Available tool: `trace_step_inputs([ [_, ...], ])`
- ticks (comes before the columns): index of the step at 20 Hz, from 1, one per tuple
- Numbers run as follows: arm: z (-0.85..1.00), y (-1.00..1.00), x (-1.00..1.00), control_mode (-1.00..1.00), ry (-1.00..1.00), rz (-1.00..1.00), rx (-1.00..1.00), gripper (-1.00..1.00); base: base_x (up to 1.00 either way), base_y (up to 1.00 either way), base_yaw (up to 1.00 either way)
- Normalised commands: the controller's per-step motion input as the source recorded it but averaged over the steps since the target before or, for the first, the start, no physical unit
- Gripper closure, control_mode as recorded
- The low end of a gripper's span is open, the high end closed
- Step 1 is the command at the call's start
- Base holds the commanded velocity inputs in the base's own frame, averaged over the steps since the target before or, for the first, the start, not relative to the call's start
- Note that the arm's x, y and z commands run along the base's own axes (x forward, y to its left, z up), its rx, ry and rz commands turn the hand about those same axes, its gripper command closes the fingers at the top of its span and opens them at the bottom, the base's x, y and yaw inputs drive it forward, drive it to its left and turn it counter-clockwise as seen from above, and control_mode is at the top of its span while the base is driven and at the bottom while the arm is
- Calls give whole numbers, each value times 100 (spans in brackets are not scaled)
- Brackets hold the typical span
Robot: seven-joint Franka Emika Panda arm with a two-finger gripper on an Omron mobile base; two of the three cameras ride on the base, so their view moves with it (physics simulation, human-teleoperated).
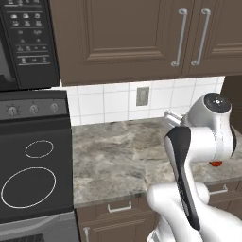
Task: Place the lemon wedge and tomato inside the fridge drawer. Close the drawer after placing the vegetables.
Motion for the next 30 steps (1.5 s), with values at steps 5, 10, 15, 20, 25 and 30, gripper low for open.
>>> trace_step_inputs([
  [5, 0, 0, 0, 100, 0, 0, 0, 100, -97, 10, -1],
  [10, 0, 0, 0, 100, 0, 0, 0, 100, -98, 43, -8],
  [15, 0, 0, 0, 100, 0, 0, 0, 100, -80, 24, -23],
  [20, 0, 0, 0, 100, 0, 0, 0, 100, -41, 0, -38],
  [25, 0, 0, 0, 100, 0, 0, 0, 100, -10, 0, -31],
  [30, 0, 0, 0, 100, 0, 0, 0, 100, -4, 0, -30],
])
